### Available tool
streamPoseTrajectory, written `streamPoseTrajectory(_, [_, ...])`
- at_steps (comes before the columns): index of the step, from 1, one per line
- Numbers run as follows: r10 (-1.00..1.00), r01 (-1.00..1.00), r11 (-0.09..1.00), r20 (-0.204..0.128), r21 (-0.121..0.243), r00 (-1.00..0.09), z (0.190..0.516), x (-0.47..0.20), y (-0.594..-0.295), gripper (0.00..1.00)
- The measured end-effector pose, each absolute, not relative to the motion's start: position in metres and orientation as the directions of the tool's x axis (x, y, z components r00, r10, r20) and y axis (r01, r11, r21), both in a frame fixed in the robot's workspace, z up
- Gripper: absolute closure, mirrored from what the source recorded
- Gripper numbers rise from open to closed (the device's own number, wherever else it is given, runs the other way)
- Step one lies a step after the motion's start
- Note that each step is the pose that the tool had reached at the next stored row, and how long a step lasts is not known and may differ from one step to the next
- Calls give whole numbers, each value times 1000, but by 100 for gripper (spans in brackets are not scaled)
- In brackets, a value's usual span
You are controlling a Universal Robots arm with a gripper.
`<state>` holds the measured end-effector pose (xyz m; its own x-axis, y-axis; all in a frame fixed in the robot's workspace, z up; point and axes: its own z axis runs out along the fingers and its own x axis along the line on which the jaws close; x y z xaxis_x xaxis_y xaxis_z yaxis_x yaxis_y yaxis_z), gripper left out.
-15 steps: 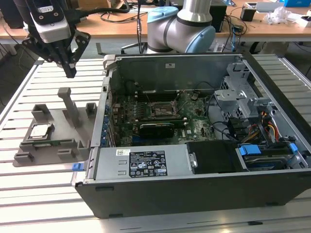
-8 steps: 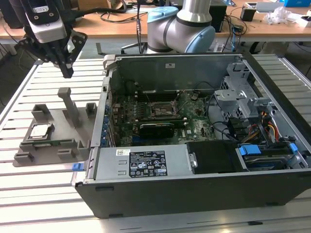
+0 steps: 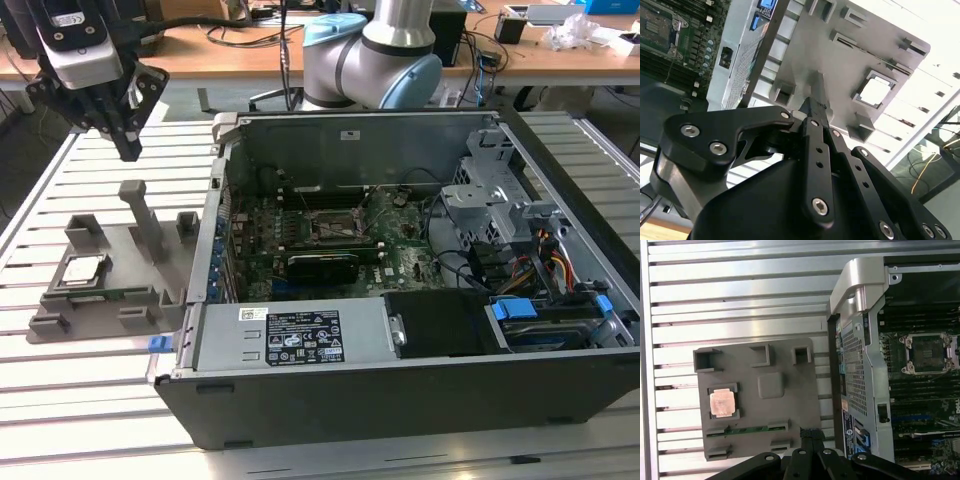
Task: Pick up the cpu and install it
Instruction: 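Reach for the cpu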
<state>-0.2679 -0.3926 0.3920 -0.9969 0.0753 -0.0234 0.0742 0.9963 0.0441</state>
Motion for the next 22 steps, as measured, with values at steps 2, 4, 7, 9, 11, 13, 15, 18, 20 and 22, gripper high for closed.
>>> streamPoseTrajectory(2, [75,74,996,-23,44,-997,392,-271,-393,89])
streamPoseTrajectory(4, [75,74,996,-23,44,-997,392,-275,-393,89])
streamPoseTrajectory(7, [75,74,996,-23,44,-997,392,-281,-393,89])
streamPoseTrajectory(9, [75,74,996,-23,44,-997,392,-288,-393,89])
streamPoseTrajectory(11, [75,74,996,-23,44,-997,392,-292,-393,89])
streamPoseTrajectory(13, [75,74,996,-23,44,-997,392,-296,-393,89])
streamPoseTrajectory(15, [75,74,996,-23,44,-997,392,-301,-393,89])
streamPoseTrajectory(18, [75,74,996,-23,44,-997,392,-305,-393,89])
streamPoseTrajectory(20, [75,74,996,-23,44,-997,392,-307,-393,89])
streamPoseTrajectory(22, [75,74,996,-23,44,-997,392,-308,-393,89])
